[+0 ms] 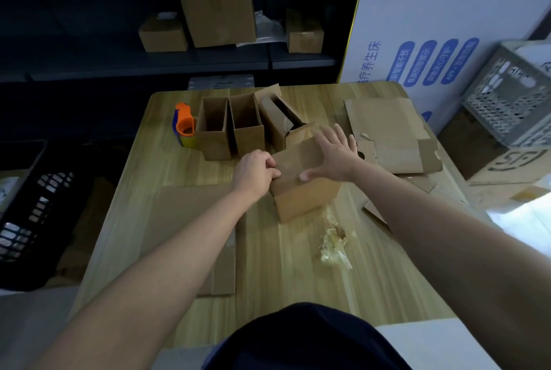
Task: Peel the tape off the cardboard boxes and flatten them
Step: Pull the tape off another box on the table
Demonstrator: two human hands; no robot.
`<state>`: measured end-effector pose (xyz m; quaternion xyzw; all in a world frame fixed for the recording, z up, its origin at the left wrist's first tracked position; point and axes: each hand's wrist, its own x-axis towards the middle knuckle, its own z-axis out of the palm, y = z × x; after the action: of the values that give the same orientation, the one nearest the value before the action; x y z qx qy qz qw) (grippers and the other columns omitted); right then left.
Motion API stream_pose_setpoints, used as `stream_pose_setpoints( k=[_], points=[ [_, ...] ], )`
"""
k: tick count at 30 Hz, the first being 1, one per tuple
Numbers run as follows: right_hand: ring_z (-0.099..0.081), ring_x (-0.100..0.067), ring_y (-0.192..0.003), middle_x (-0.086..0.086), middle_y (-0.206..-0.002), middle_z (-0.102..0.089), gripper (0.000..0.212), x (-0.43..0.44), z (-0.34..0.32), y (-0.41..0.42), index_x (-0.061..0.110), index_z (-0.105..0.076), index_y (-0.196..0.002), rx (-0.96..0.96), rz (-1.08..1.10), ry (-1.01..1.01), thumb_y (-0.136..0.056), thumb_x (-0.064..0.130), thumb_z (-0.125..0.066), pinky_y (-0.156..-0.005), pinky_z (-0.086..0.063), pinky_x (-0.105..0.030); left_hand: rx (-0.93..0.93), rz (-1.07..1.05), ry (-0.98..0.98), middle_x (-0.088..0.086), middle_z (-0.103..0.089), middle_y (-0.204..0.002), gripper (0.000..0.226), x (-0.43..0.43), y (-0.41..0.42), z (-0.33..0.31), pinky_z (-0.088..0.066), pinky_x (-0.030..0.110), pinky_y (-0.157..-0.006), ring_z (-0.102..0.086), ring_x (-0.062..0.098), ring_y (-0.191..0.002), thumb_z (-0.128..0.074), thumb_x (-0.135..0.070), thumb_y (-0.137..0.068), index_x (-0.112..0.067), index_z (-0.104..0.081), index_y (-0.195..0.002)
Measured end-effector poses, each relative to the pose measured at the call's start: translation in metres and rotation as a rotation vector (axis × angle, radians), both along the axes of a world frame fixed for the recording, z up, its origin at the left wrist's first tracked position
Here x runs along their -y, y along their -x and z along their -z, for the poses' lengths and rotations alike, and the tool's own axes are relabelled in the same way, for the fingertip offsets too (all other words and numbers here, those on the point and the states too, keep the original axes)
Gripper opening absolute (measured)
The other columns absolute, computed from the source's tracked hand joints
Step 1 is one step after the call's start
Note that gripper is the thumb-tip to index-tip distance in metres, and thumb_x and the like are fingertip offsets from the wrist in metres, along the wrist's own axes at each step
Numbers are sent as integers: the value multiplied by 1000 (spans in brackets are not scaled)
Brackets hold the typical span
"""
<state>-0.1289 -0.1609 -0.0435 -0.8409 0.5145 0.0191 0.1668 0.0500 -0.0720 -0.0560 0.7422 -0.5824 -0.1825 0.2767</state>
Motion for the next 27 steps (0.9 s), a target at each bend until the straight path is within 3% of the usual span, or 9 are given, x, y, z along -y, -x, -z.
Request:
stream_pose_setpoints(
  k=[4,11,20,22,25,27],
  points=[
    [22,-24,-142,2,-159,7,125,5,3,6,20,4,-151,-192,-119,-43,-62,73,-65,-113,12,-55,16,16,-12,-4,-56,-93,9,8,12,-3,-41,24,-74,-52,10,-86,-70,-20,-84,-13,-69,-89],
    [11,-22,-145,2,-159,0,128,12,4,8,19,1,-152,-128,-88,-119,-59,64,-76,-116,6,-52,66,8,-85,1,-62,-94,5,20,18,-4,-44,23,-69,-55,11,-82,-67,-19,-86,-14,-68,-87],
    [-1,-24,-146,1,-158,-8,129,12,-4,0,19,-5,-151,-180,-62,-142,-55,56,-82,-116,1,-53,283,261,-45,1,-52,-102,10,12,18,-1,-39,30,-86,-44,14,-98,-53,-11,-94,-17,-48,-88],
    [-2,-24,-145,0,-158,-10,128,13,-5,-1,18,-6,-151,-163,-55,-142,-55,54,-83,-116,0,-52,214,254,-29,-2,-51,-98,11,11,19,-1,-40,32,-87,-46,16,-99,-54,-11,-93,-18,-47,-88],
    [-4,-24,-145,0,-157,-11,129,13,-7,-4,17,-7,-151,-172,-52,-146,-55,55,-83,-117,-4,-51,-57,172,-97,-6,-52,-95,21,12,24,-6,-44,37,-89,-51,19,-100,-63,-22,-89,-19,-53,-106],
    [-5,-25,-145,0,-157,-11,129,12,-8,-5,17,-7,-151,-190,-52,-141,-54,55,-84,-117,-6,-51,-68,146,-150,-3,-56,-95,17,15,27,-9,-46,41,-90,-53,21,-100,-65,-25,-87,-19,-57,-101]
  ],
)
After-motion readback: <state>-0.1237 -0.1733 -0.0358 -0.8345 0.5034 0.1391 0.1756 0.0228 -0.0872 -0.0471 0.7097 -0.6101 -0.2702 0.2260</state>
